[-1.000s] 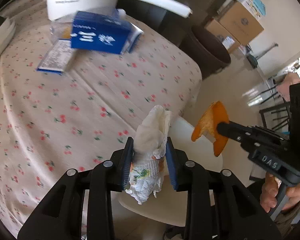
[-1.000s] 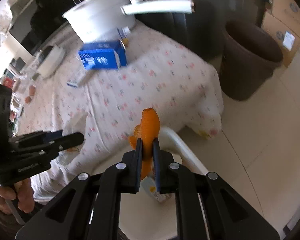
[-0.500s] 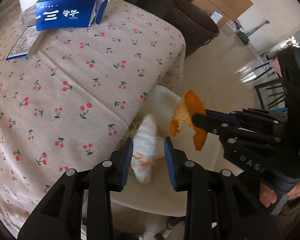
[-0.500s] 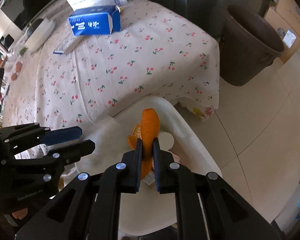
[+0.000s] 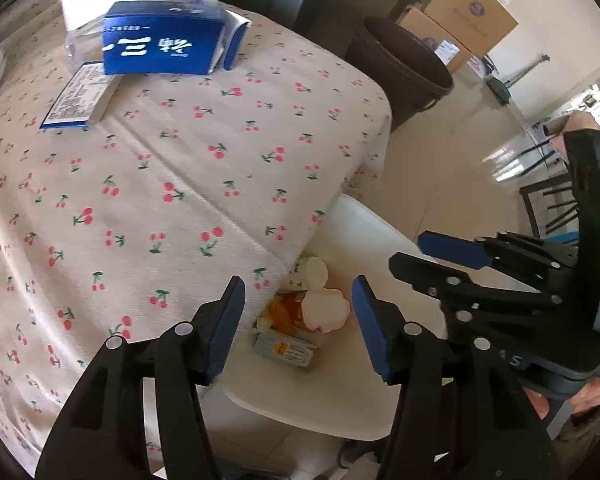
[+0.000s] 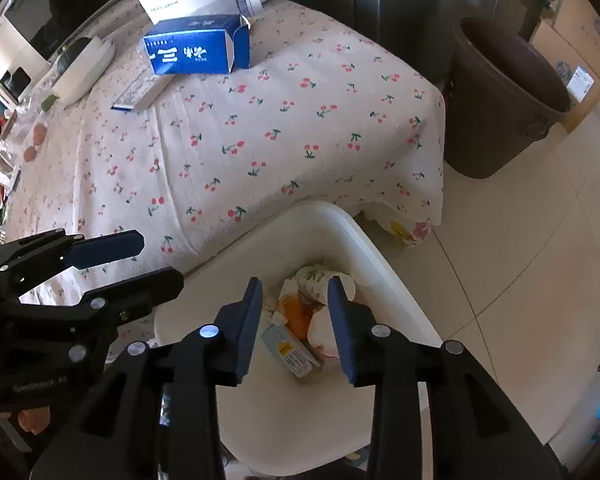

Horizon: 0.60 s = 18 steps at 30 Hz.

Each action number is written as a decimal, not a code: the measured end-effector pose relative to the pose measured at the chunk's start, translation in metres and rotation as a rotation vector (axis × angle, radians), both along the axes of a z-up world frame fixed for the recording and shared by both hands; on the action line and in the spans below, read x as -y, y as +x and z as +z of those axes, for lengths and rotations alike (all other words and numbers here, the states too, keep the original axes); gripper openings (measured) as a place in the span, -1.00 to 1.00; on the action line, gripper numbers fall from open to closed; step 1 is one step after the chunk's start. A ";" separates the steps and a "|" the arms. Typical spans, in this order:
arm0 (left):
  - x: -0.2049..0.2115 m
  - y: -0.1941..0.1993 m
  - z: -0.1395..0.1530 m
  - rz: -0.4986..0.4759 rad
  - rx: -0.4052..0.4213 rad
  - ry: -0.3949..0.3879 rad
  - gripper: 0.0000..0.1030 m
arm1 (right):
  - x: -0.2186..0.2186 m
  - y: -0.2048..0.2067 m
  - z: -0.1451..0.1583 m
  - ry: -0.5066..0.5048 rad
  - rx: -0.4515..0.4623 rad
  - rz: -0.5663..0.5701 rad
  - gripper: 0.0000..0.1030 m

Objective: Collect trash
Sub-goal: 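Move both open tools from the bin back over the table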

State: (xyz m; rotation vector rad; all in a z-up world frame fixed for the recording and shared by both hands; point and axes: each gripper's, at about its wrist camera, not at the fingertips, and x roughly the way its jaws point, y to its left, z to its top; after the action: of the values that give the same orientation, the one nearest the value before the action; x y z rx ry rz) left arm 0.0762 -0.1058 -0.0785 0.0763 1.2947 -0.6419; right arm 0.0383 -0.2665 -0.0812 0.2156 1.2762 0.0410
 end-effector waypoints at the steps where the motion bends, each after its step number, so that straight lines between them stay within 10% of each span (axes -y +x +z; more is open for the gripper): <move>1: -0.001 0.001 0.000 0.003 0.000 0.002 0.04 | -0.001 0.000 0.001 0.001 0.004 -0.001 -0.23; 18: -0.044 0.022 0.018 0.142 0.030 0.024 0.11 | 0.016 0.005 0.014 0.054 0.060 -0.099 0.08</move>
State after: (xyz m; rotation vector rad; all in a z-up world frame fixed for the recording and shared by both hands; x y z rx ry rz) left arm 0.0984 -0.0622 -0.0608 0.0135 1.2668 -0.5018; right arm 0.0433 -0.2821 -0.0674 0.3212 1.2042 -0.0026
